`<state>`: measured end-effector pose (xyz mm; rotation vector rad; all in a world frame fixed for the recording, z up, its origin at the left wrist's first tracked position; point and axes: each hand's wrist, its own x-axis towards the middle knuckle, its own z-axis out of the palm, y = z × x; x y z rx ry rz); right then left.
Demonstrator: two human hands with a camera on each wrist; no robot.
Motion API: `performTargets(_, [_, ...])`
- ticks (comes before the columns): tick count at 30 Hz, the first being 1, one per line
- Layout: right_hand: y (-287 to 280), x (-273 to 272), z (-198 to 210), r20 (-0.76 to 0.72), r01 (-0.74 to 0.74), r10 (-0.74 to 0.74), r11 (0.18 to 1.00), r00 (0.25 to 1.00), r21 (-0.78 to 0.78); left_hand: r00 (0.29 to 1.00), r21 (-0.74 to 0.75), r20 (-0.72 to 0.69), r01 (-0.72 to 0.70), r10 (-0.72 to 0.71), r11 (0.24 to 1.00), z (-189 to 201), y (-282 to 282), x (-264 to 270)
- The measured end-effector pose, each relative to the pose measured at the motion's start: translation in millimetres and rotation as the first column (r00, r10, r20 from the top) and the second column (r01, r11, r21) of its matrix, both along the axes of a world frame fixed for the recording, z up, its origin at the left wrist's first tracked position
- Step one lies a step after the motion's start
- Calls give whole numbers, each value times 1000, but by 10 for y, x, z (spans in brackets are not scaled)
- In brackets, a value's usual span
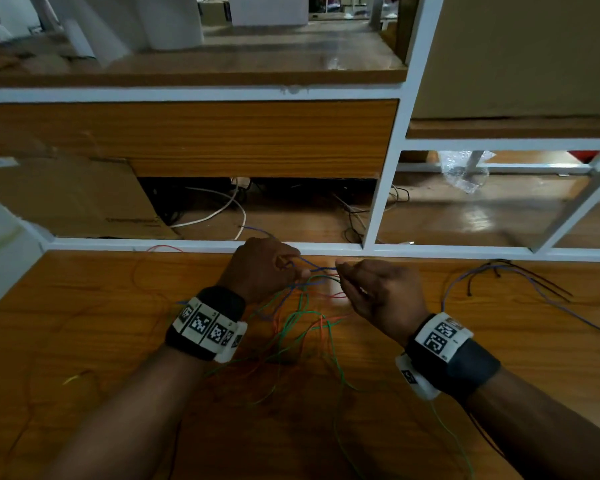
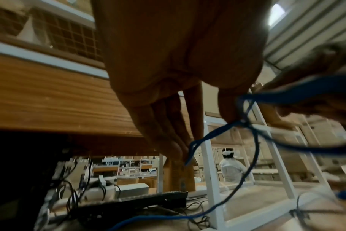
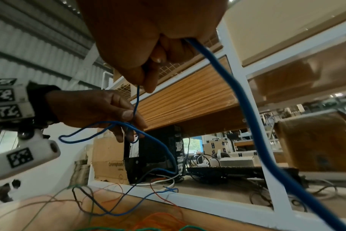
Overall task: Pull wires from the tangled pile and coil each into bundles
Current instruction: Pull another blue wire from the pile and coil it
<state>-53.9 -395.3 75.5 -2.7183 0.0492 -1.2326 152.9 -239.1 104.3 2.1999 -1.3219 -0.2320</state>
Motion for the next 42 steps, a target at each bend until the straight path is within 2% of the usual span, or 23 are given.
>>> performTargets(2, [0, -39, -37, -26, -8, 5, 996, 1000, -91, 994, 56, -99, 57, -51, 997, -13, -9, 59])
performTargets(4, [3, -80, -60, -48, -13, 5, 986, 999, -164, 984, 188, -159, 109, -79, 976, -2, -26, 107])
performTargets(6, [7, -115, -65, -56, -17, 4, 974, 998, -224, 964, 176, -265, 40, 9, 984, 9, -54, 109])
performTargets(8, [9, -129, -79, -60, -5, -11, 965, 998, -261, 951, 212, -261, -110, 165, 971, -4, -93, 123])
performTargets(10, [24, -128, -121, -70, 12, -33, 962, 997, -273, 933, 388, -252, -148, 259, 910, 2, -130, 98])
performTargets(12, [47, -123, -166, -86, 9, -35, 959, 996, -284, 907, 509, -307, -100, 289, 855, 11, -168, 38])
performTargets(19, [123, -114, -141, -94, 6, -37, 953, 995, -304, 777, 492, -517, -73, 359, 868, 34, -257, -47])
performTargets(21, [120, -126, -139, -87, 6, -32, 958, 996, -285, 722, 397, -597, -113, 350, 911, -9, -220, 5])
performTargets(23, [98, -153, -170, -80, 9, -27, 978, 996, -209, 587, 179, -762, -216, 274, 960, -58, -158, 74])
performTargets(25, [55, -207, -254, -98, 6, -12, 998, 995, -57, 393, -57, -917, -311, 74, 949, -98, -68, 119])
performTargets(26, [38, -243, -300, -124, 12, -8, 999, 992, 34, 324, -133, -946, -338, -18, 932, -119, -22, 127])
performTargets(28, [5, -314, -363, -190, 57, -17, 976, 982, 208, 274, -237, -951, -352, -142, 906, -140, 55, 74])
performTargets(30, [-5, -365, -364, -282, 132, -17, 909, 959, 395, 306, -287, -934, -336, -184, 897, -134, 119, -60])
performTargets(31, [-13, -377, -344, -324, 152, 14, 863, 946, 481, 353, -302, -919, -334, -179, 893, -126, 133, -142])
performTargets(34, [6, -333, -215, -365, 137, 213, 669, 906, 730, 473, -359, -864, -337, -174, 870, -132, 95, -400])
performTargets(37, [96, -202, -61, -306, 72, 315, 581, 898, 810, 530, -374, -839, -391, -127, 841, -212, -40, -602])
performTargets(39, [159, -112, -17, -250, 44, 336, 517, 908, 855, 576, -398, -808, -377, -125, 836, -211, -99, -704])
performTargets(40, [179, -68, -2, -226, 44, 340, 468, 913, 882, 602, -419, -786, -351, -141, 838, -185, -108, -744])
performTargets(42, [188, -3, 43, -183, 72, 332, 321, 925, 944, 626, -448, -761, -313, -173, 837, -130, -101, -791])
